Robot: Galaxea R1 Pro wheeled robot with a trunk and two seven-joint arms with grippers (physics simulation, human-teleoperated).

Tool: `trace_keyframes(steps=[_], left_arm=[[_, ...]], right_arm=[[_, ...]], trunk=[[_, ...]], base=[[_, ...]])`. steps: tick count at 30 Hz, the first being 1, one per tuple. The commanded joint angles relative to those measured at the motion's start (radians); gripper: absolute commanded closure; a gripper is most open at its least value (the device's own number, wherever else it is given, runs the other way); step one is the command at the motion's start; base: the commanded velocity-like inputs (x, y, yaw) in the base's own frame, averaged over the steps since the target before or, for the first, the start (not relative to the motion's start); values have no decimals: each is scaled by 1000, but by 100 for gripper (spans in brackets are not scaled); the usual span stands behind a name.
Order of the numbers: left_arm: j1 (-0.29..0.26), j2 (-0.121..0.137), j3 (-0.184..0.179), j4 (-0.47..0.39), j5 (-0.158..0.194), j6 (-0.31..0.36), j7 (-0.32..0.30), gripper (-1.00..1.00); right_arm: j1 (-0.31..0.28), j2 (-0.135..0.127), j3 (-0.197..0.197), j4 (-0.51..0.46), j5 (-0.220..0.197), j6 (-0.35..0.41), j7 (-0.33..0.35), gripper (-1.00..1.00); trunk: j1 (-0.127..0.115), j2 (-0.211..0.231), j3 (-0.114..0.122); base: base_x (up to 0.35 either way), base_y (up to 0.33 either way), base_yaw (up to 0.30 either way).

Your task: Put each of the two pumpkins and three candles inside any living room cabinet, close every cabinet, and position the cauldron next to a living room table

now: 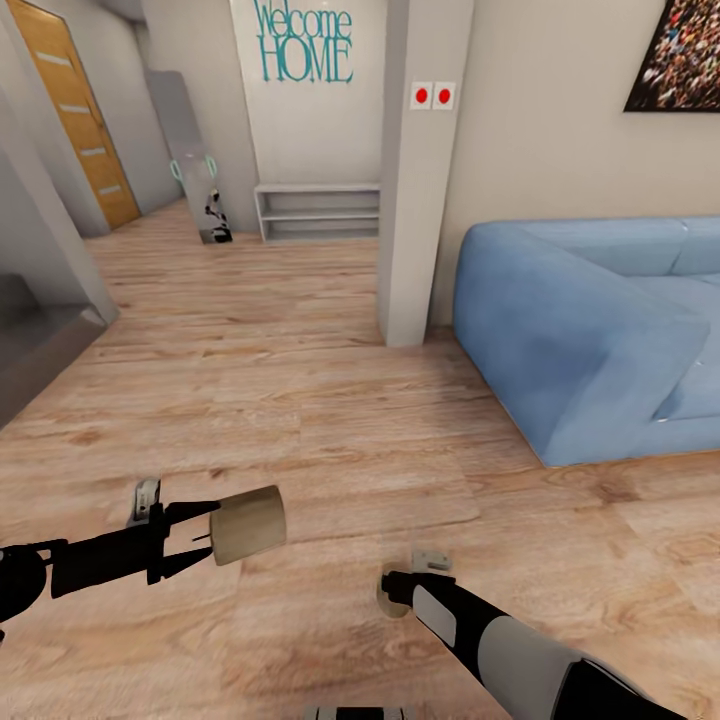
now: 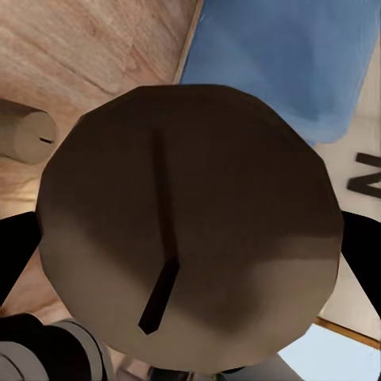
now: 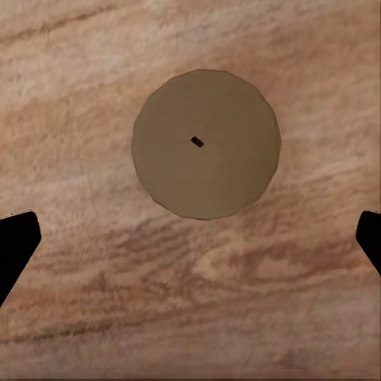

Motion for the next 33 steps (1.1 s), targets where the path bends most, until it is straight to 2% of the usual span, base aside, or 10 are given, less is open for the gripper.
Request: trace_keyframes(steps=[1, 19, 28, 33], left_arm=[[-1, 1, -1, 0, 13, -1, 9, 100], [-1, 0, -1, -1, 13, -1, 9, 100], [-1, 1, -2, -1, 13, -1, 9, 100], [-1, 1, -2, -1, 13, -1, 9, 100]], right_arm=[[-1, 0, 7, -2, -5, 4, -7, -100], [-1, 0, 7, -2, -5, 4, -7, -100], [-1, -1, 7, -1, -6, 4, -7, -100], [-1, -1, 7, -1, -5, 4, -7, -100]], trunk=[[0, -1, -5], [8, -5, -74], [8, -5, -74], [8, -5, -74]], base=[[0, 0, 0], [0, 0, 0], [7, 0, 0], [187, 0, 0]])
